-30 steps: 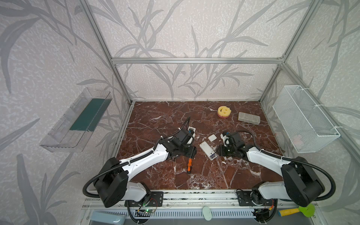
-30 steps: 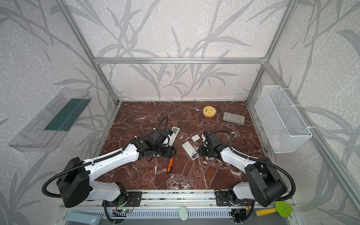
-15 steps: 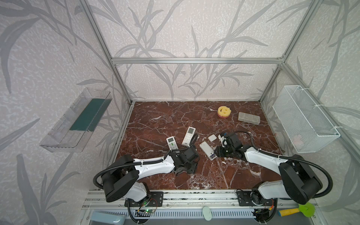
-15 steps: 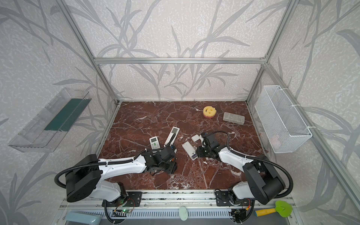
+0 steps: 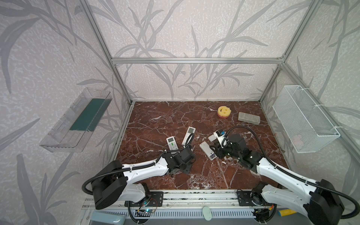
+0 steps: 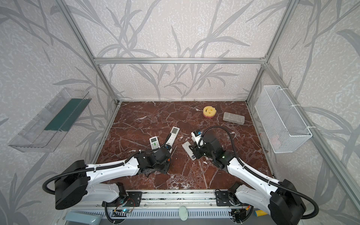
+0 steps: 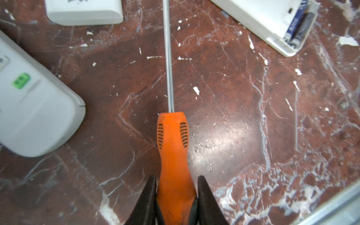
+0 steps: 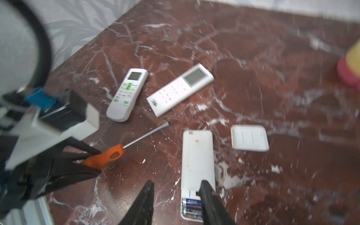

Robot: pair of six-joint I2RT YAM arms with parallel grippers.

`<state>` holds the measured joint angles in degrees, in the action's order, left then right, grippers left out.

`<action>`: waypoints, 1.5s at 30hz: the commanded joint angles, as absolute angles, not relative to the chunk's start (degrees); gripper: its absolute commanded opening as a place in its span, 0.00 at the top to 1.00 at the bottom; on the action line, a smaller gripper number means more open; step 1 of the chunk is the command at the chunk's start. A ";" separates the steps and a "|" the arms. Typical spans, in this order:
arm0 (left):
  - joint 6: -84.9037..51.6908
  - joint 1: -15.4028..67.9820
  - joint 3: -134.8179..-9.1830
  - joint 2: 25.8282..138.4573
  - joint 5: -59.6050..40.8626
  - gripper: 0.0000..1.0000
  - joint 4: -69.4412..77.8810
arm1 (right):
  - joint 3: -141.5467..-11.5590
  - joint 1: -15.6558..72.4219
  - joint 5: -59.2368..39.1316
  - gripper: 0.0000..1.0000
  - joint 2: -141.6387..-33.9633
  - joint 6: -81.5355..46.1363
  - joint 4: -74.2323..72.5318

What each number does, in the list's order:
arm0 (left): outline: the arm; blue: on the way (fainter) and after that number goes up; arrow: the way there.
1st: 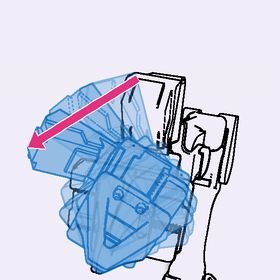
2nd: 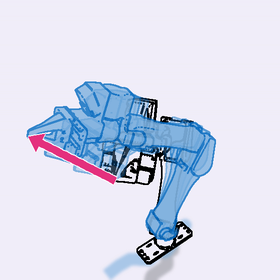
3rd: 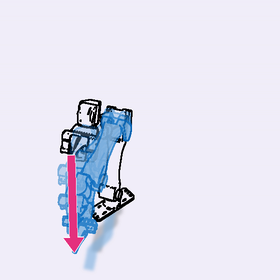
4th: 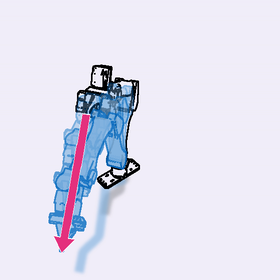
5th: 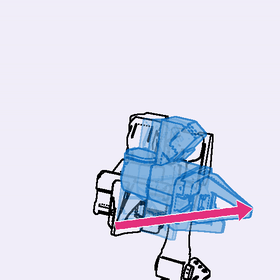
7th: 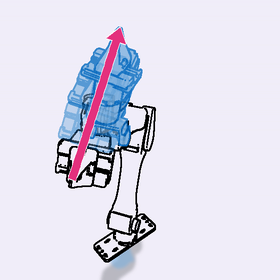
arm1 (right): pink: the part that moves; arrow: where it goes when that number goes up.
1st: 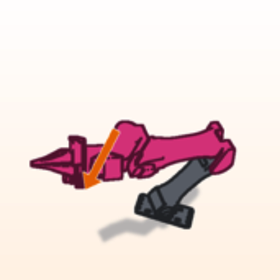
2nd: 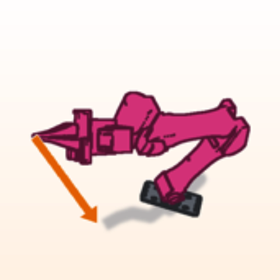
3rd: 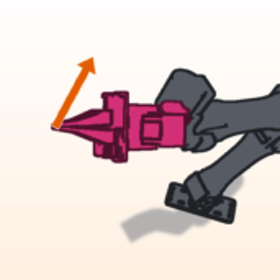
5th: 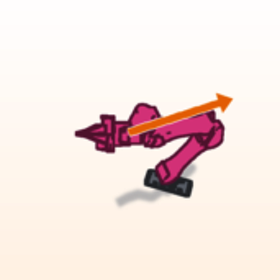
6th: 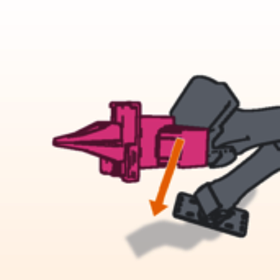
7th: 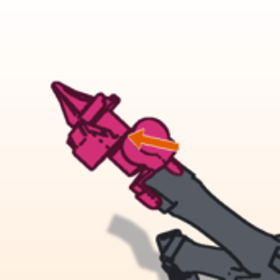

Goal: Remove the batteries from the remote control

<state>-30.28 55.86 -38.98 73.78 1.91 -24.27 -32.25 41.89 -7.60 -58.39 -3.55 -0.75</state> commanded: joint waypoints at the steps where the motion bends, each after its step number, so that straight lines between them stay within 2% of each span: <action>1: -24.03 53.95 -43.77 68.96 -3.19 0.98 -32.99 | -30.33 49.15 -1.98 0.55 -55.57 19.92 -5.98; 7: -20.64 46.32 -48.09 62.41 -20.47 1.00 -40.46 | -30.30 62.95 6.59 0.39 -57.44 44.62 -5.80; 12: -19.73 44.42 -52.54 62.41 -28.78 1.00 -45.80 | -31.35 71.93 16.03 0.36 -64.02 56.84 -10.64; 15: -19.42 44.31 -55.23 64.42 -31.03 1.00 -48.77 | -32.11 74.31 19.27 0.35 -68.45 60.44 -16.10; 22: -19.35 44.17 -56.49 66.15 -35.26 1.00 -49.36 | -33.18 75.45 20.81 0.36 -75.23 60.74 -25.18; 26: -18.45 44.06 -57.17 67.04 -36.25 1.00 -51.10 | -33.08 75.67 21.84 0.40 -76.11 59.25 -27.34; 30: -18.15 42.43 -58.06 66.98 -33.95 1.00 -53.84 | -29.68 75.67 22.67 0.45 -73.44 56.79 -30.45; 39: -18.20 39.10 -58.95 66.73 -35.77 1.00 -55.44 | -26.32 75.70 20.87 0.52 -63.83 53.17 -24.95; 42: -18.15 38.97 -58.93 67.44 -36.73 1.00 -55.87 | -26.82 75.67 20.57 0.51 -64.43 54.27 -25.28; 45: -17.63 38.90 -58.65 68.49 -39.94 1.00 -55.38 | -28.30 75.70 20.48 0.43 -67.32 56.08 -26.41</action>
<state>-19.46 39.20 -57.08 67.72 -36.16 -53.67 -26.70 75.44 20.93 -65.58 55.31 -25.41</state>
